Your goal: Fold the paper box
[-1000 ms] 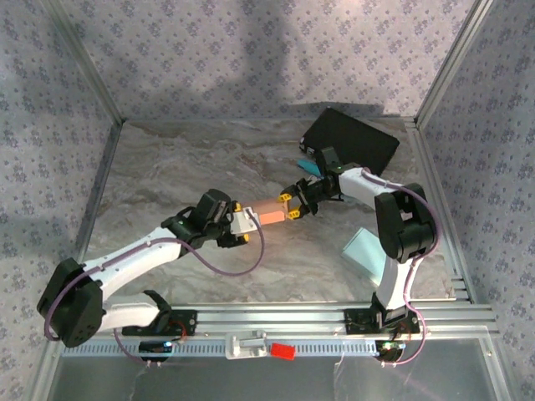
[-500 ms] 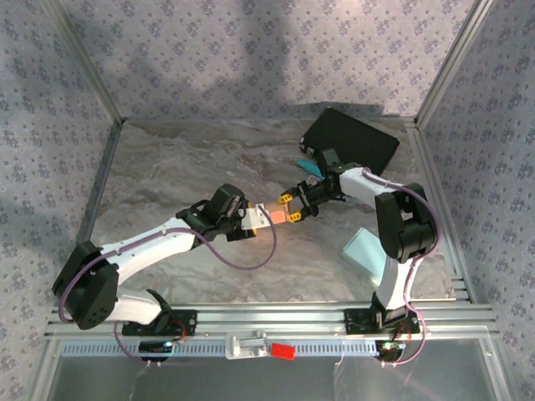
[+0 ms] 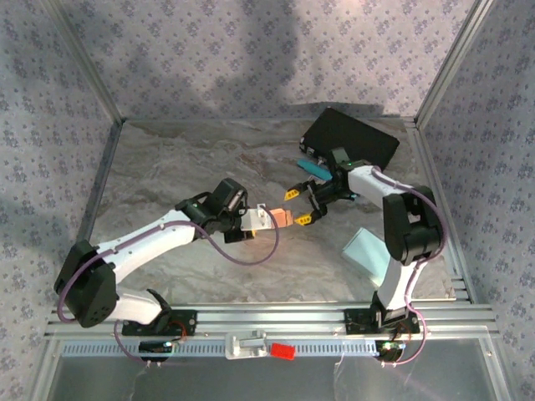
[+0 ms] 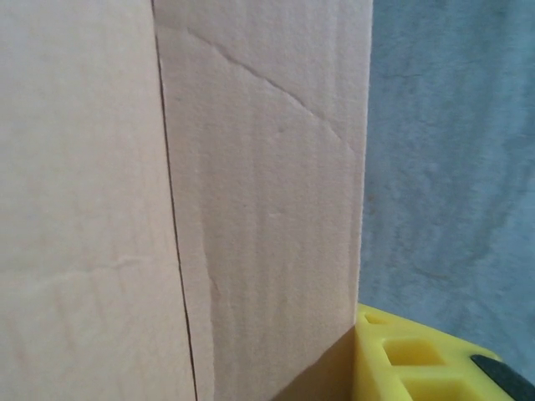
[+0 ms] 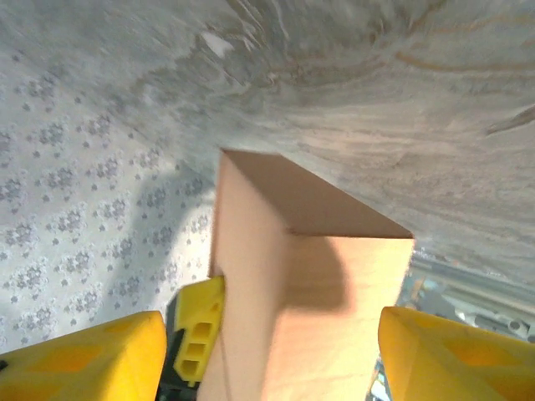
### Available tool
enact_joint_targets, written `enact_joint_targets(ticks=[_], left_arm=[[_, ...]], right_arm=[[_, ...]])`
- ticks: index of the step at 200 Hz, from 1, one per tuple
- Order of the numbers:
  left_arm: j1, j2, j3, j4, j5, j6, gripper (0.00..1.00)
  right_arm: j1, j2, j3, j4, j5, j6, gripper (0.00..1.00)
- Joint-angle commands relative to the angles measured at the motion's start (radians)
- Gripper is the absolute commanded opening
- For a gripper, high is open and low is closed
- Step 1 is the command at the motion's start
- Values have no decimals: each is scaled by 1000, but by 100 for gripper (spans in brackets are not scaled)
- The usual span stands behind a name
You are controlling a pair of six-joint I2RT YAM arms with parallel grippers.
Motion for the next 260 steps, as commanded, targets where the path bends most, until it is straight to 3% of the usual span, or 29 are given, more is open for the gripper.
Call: enact_joint_targets(ticks=[1, 23, 41, 83, 120, 171, 214, 260], left_arm=[[-4, 29, 78, -234, 90, -41, 38], [-4, 55, 129, -365, 113, -119, 38], [-3, 83, 168, -447, 147, -178, 38], [14, 185, 237, -542, 196, -250, 38], [24, 232, 268, -529, 189, -273, 40], [28, 265, 294, -492, 157, -299, 41], [30, 287, 311, -466, 138, -293, 42], [36, 297, 331, -456, 122, -261, 41]], right_arm=[[-58, -140, 40, -62, 136, -92, 69], [-87, -272, 21, -115, 347, -218, 64], [-39, -414, -69, -85, 565, -265, 62], [222, -682, -354, 218, 865, -51, 59], [386, -637, -401, 312, 906, 87, 57], [470, -495, -353, 335, 829, 95, 56], [493, -474, -335, 282, 860, 85, 54], [459, -638, -358, 217, 954, 46, 54]])
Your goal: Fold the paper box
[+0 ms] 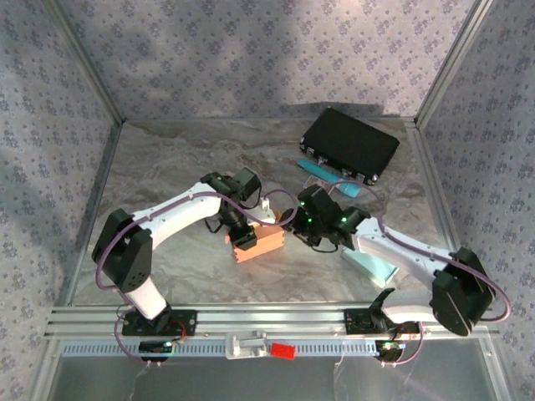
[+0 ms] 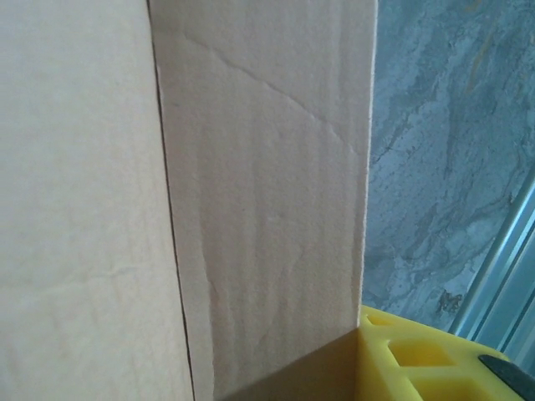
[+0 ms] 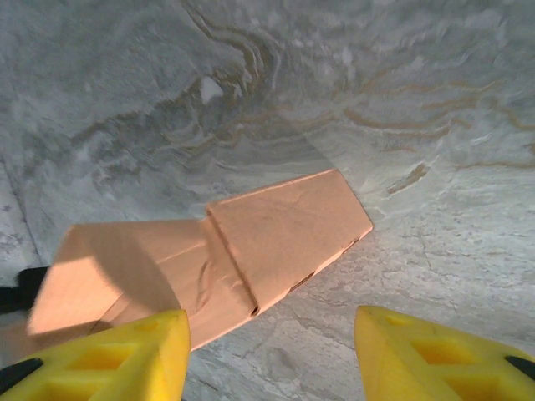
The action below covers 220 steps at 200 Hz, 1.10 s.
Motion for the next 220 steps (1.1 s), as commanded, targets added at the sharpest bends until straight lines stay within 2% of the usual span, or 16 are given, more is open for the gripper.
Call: enact_joint_targets(ticks=[1, 30, 50, 58, 68, 85, 105, 144, 181, 220], left_arm=[[9, 6, 33, 6, -4, 33, 41], [24, 15, 50, -4, -11, 114, 40], [40, 26, 63, 2, -7, 159, 40], [48, 33, 71, 1, -2, 172, 40], [55, 39, 78, 6, 12, 188, 40], [62, 47, 86, 7, 33, 215, 40], [61, 67, 101, -7, 40, 231, 40], [64, 75, 103, -2, 48, 236, 40], [67, 76, 103, -4, 53, 235, 41], [68, 78, 103, 0, 56, 235, 41]], right_arm=[[-17, -96, 4, -54, 69, -33, 54], [-67, -139, 33, -119, 67, -186, 53], [-138, -98, 86, -170, -4, -294, 39], [-156, -65, 118, -182, -40, -366, 32], [-165, -15, 170, -210, -75, -465, 27], [-167, 81, 280, -302, -127, -702, 27], [-168, 150, 380, -358, -156, -869, 31], [-171, 282, 495, -447, -209, -1004, 34], [-161, 318, 509, -449, -221, -1012, 34], [-153, 346, 526, -447, -210, -1014, 28]])
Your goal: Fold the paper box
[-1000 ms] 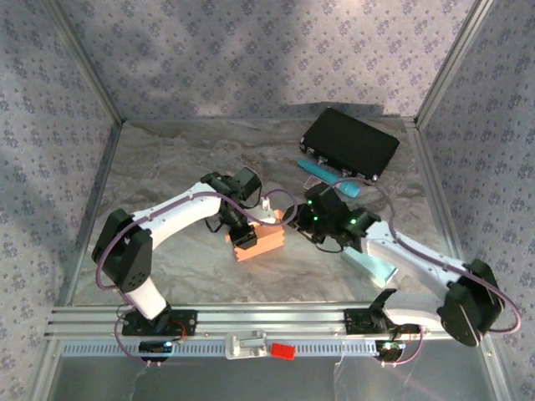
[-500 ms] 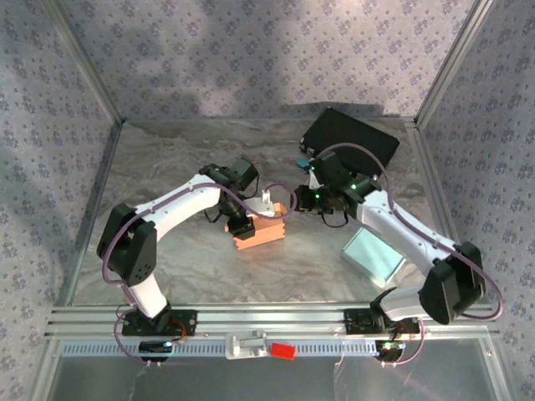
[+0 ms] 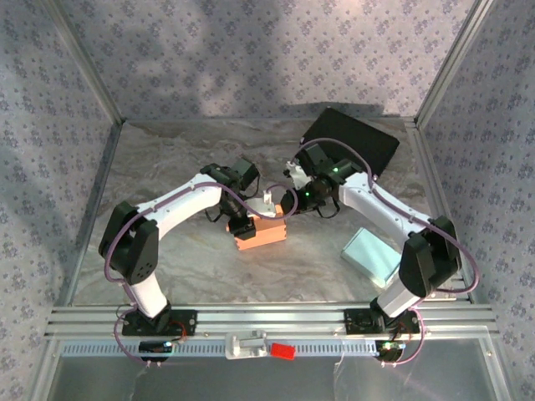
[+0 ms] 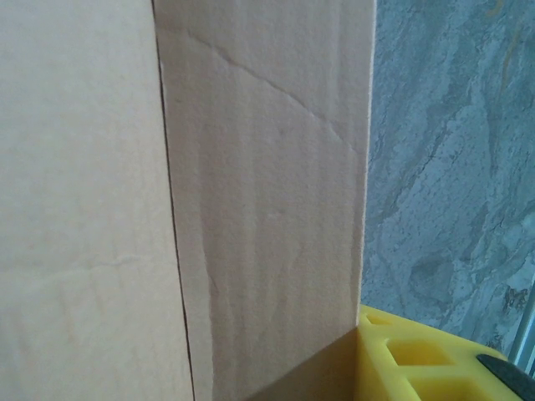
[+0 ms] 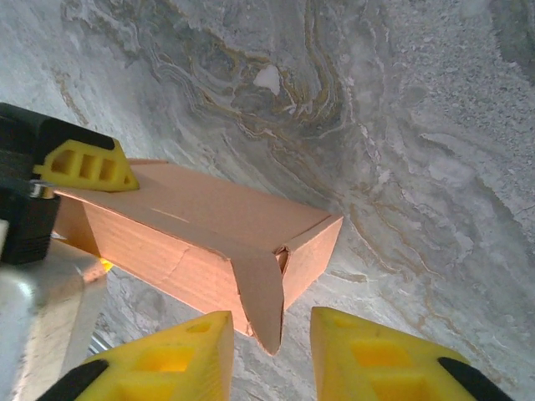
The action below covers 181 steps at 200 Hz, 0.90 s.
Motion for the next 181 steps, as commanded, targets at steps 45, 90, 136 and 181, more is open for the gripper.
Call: enact_joint_targets(ticks=[45, 90, 136, 181], left_arm=[[5, 15, 35, -11, 34, 27, 41], [5, 15, 35, -12, 39, 28, 41], [5, 20, 39, -12, 42, 26, 41], [9, 31, 52, -11, 46, 6, 41]], right_arm=[[10, 44, 76, -42, 20, -35, 24], [12, 61, 85, -47, 31, -41, 21], [19, 79, 103, -51, 42, -44, 13], [32, 74, 101, -68, 99, -39, 2]])
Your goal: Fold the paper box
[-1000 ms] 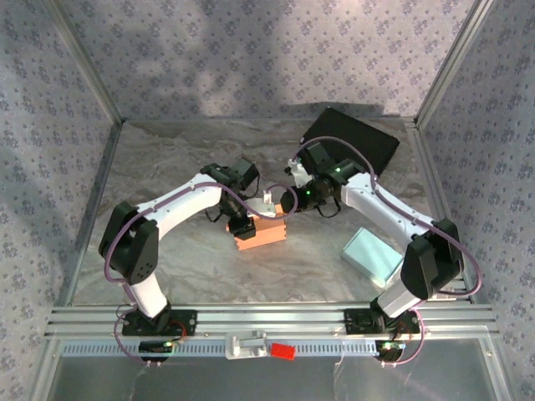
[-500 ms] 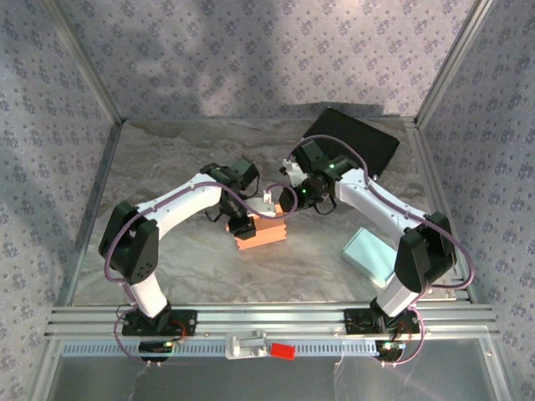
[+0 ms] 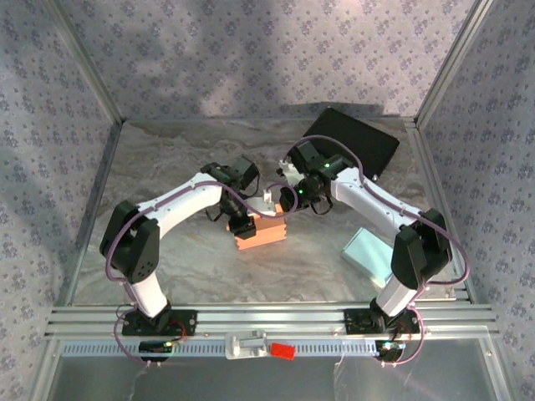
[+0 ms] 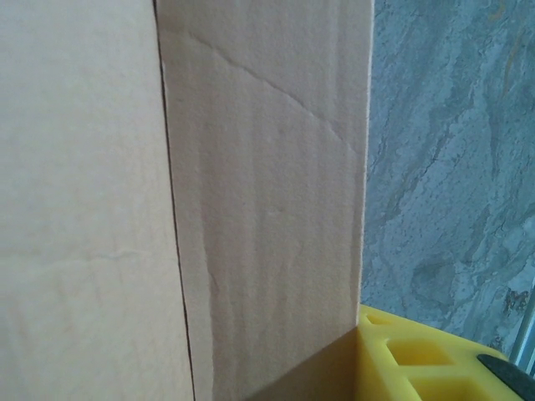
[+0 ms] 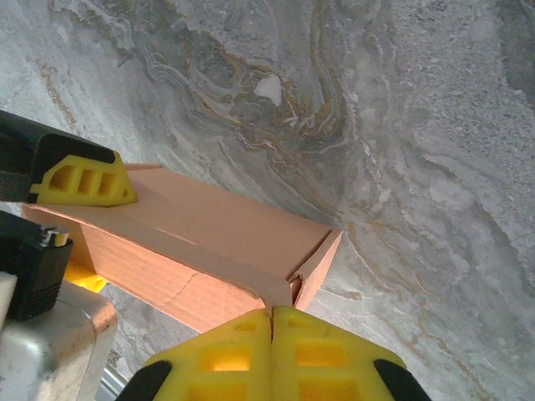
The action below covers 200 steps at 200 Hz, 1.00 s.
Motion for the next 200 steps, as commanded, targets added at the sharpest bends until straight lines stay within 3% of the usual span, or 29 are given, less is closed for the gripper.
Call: enact_joint_targets(ticks=[1, 86, 200], left_arm=[[8, 18, 40, -7, 44, 5, 41], [43, 20, 41, 32, 71, -103, 43], [61, -4, 7, 53, 54, -112, 45]], right_arm=[[10, 7, 25, -40, 61, -9, 1], [120, -96, -112, 134, 243, 342, 0], [183, -201, -304, 297, 366, 363, 0]])
